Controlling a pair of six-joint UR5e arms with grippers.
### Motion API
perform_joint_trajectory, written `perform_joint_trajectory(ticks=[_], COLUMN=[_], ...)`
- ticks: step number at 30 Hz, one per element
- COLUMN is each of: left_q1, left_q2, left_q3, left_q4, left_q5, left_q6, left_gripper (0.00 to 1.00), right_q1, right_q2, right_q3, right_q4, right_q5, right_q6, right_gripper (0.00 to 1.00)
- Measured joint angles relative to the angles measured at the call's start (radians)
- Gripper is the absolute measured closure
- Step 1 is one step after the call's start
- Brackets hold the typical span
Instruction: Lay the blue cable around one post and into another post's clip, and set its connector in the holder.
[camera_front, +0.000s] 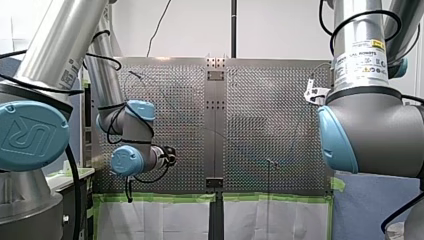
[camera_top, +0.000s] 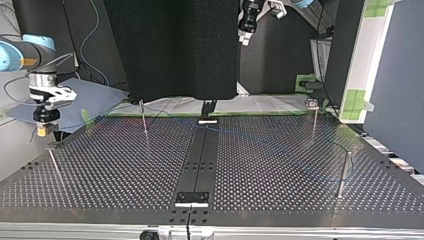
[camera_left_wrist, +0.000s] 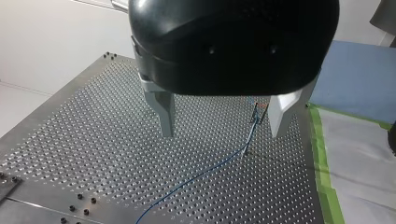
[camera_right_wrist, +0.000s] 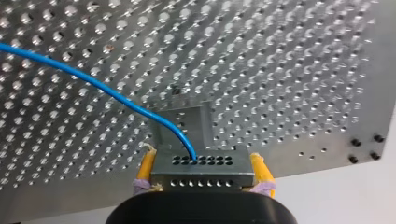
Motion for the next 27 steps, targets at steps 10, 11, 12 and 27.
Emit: perform_joint_trajectory(ticks=[10,11,12,27], left_q1=[0.004,0.005,0.005,0.007], left_q2=[0.000,0.000,0.000,0.000], left_q3=[0.000,0.001,0.001,0.004], left_q4=[-0.007,-0.008,-0.009,-0.023], left_q5=[0.000,0.000,0.000,0.003], left_q6=[0.006,0.007,0.008,0.009], left_gripper=[0.00,0.00,0.00,0.00], right_q1=[0.000,0.000,0.000,0.002], right_q2=[0.025,0.026,0.026,0.057], right_q3=[-0.049,-0.055,-0.062,-0.135], right_q4=[0.048,0.054,0.060,0.131], right_q5=[-0.003,-0.005,-0.008,-0.051], right_q6=[-0.055,-0.057,-0.058,-0.080], right_gripper=[1.00,1.00,1.00,1.00])
